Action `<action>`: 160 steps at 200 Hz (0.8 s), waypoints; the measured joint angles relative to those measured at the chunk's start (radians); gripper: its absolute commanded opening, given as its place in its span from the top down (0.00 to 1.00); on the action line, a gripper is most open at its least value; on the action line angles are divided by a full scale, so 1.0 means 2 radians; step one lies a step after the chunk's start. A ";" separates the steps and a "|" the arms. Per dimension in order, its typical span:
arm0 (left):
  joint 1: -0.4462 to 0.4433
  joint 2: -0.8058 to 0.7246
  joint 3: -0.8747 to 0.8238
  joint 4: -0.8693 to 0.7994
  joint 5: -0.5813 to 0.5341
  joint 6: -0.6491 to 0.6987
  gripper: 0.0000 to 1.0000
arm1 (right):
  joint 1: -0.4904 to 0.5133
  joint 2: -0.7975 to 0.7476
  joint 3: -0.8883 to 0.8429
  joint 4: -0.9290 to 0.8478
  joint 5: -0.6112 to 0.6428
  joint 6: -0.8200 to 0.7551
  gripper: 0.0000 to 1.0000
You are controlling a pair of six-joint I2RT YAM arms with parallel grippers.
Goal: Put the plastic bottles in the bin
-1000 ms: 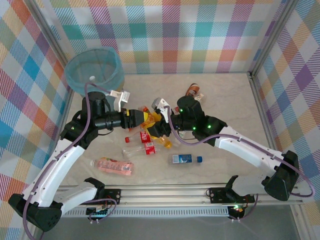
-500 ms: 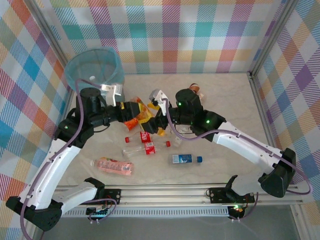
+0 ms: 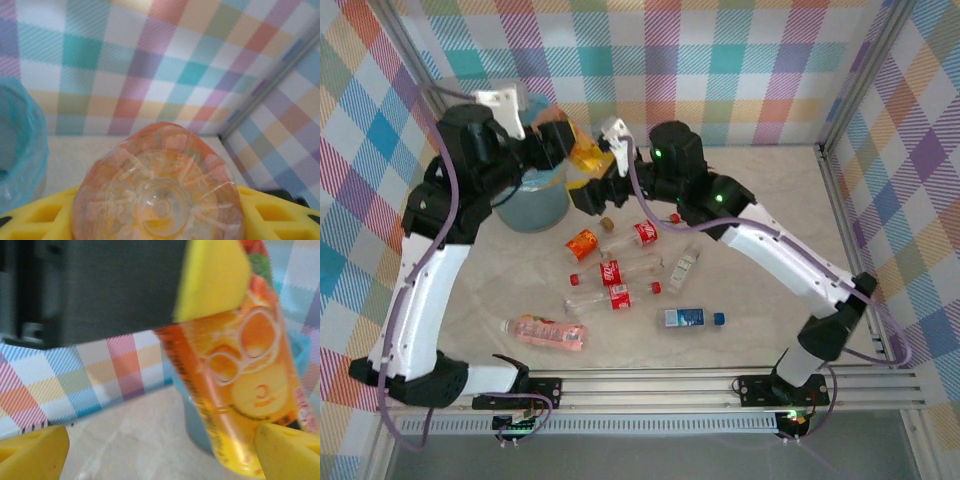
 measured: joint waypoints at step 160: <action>0.221 0.207 0.212 -0.007 -0.003 -0.008 0.50 | -0.043 0.213 0.239 -0.070 -0.068 0.081 0.08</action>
